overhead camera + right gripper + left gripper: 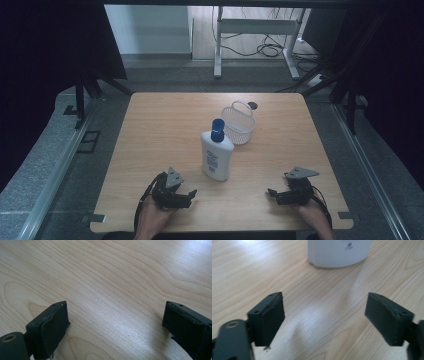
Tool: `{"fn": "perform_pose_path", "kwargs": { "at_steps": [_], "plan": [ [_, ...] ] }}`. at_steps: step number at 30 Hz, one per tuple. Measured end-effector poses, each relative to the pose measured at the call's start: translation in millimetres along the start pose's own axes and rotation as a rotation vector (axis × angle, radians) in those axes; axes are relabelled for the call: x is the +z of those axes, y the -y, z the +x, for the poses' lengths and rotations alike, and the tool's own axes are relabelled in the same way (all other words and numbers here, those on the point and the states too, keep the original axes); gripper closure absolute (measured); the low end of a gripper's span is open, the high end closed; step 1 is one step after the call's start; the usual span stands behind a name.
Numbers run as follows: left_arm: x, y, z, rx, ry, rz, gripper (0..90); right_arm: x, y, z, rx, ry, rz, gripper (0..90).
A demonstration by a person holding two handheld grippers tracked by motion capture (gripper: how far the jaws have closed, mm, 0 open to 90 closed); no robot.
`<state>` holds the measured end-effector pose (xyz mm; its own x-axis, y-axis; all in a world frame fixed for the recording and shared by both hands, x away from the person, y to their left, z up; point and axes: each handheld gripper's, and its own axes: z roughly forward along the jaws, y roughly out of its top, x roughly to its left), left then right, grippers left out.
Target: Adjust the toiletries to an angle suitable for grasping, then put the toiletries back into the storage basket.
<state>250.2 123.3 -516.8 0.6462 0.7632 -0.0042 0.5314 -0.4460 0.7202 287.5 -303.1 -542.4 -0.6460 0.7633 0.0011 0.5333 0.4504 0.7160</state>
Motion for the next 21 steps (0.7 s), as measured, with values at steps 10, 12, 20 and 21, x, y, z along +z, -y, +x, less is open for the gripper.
{"fn": "perform_pose_path", "kwargs": {
  "at_steps": [10, 12, 20, 21],
  "plan": [
    [14.4, 13.5, -0.5, -0.013, -0.001, 0.076, 12.5, 0.0, 0.0, 0.1, 0.001, 0.0, 0.0, 6.3],
    [16.9, 15.7, -0.1, -0.021, 0.001, 0.079, 12.3, -0.1, 0.0, 0.1, 0.001, 0.001, 0.0, 6.3],
    [17.0, 21.2, 4.8, -0.038, 0.001, 0.042, 11.8, -0.1, 0.1, 0.2, 0.002, -0.001, -0.001, 6.5],
    [17.0, 21.2, 4.9, -0.039, 0.001, 0.041, 11.8, -0.1, 0.1, 0.2, 0.001, -0.001, -0.001, 6.5]
  ]
}}
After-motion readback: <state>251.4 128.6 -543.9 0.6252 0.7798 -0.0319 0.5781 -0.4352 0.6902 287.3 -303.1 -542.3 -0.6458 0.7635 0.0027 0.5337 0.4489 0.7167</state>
